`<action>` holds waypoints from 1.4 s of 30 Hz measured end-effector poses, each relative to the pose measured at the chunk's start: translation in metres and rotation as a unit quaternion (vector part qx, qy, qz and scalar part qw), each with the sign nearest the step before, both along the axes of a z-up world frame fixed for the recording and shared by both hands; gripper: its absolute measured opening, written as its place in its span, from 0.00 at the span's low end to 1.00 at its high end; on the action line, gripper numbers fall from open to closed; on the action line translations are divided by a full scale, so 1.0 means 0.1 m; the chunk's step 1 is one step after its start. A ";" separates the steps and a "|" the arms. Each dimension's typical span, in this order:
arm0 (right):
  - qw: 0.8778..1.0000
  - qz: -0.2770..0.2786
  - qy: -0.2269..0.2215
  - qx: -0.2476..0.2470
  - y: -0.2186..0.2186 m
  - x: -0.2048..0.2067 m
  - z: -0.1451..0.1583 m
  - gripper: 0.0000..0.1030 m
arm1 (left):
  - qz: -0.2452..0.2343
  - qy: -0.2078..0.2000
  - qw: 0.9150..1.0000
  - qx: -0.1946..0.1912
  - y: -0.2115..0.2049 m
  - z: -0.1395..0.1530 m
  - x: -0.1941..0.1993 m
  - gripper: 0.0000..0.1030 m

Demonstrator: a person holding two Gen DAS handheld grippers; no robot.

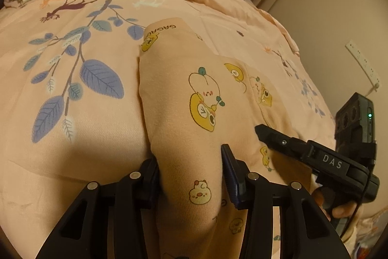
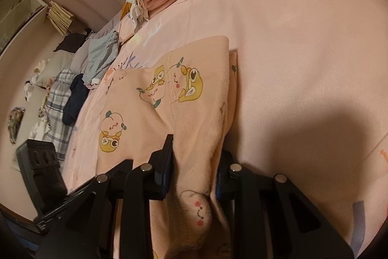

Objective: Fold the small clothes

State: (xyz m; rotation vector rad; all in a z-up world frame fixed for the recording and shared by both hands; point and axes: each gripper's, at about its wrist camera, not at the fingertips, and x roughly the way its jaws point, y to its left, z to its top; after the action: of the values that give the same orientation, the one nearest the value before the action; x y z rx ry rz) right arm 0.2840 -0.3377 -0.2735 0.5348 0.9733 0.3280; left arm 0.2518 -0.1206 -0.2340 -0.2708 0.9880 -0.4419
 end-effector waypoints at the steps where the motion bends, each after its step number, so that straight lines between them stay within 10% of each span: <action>1: 1.000 -0.003 -0.003 -0.011 0.03 -0.01 0.01 0.23 | 0.000 -0.001 1.000 0.003 -0.01 0.00 0.00 0.45; 15: 1.000 -0.014 -0.001 0.002 0.01 -0.02 -0.02 0.23 | 0.004 0.002 1.000 0.010 -0.05 0.03 0.03 0.45; 26: 0.999 -0.026 0.003 0.036 -0.04 -0.08 0.14 0.16 | -0.010 -0.037 0.999 0.035 -0.14 0.34 -0.08 0.26; 37: 0.989 -0.026 -0.140 0.030 -0.21 -0.87 1.33 0.16 | -0.056 -0.118 0.988 -0.086 0.00 1.19 -0.57 0.26; 42: 0.987 -0.019 -0.157 0.004 -0.12 -0.99 1.45 0.16 | -0.053 -0.136 0.986 -0.074 -0.02 1.24 -0.59 0.26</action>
State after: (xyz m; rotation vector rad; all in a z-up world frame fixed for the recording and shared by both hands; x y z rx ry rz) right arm 0.1853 -0.3499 -0.1290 0.4905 0.6558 0.3691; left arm 0.1931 -0.1225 -0.1102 -0.2842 0.7051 -0.6337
